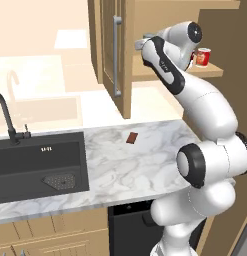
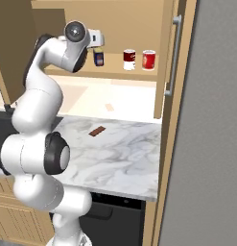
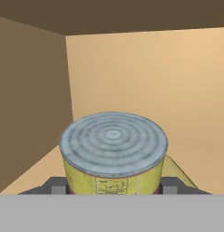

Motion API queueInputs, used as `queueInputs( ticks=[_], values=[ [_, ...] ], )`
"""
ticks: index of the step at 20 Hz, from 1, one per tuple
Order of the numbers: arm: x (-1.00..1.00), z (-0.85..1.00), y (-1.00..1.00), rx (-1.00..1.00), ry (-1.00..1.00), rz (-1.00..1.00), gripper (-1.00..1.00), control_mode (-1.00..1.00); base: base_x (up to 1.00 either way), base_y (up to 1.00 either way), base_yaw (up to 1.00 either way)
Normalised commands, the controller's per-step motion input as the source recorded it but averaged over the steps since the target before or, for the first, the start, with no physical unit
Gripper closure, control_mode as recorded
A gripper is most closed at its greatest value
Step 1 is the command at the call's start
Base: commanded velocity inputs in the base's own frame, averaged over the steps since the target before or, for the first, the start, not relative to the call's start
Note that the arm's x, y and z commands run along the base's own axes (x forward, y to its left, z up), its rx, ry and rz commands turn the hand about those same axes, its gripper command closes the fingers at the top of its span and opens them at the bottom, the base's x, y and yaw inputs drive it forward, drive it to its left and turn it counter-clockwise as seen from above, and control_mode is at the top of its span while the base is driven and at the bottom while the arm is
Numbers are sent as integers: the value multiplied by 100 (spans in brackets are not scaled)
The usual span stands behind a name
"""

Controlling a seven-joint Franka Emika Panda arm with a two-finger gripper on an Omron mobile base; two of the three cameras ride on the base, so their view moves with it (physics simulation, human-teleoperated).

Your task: Stack two cans on top of the other two cans in the cabinet.

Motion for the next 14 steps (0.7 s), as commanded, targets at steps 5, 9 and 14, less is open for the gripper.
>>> queueInputs(
  ticks=[5,9,14],
  values=[
    [15,-3,-17,5,0,-1,100,-100,0,0,0],
    [21,-8,-21,6,0,0,100,-100,0,0,0],
    [23,-7,-18,3,-3,0,100,-100,0,0,0]
  ],
)
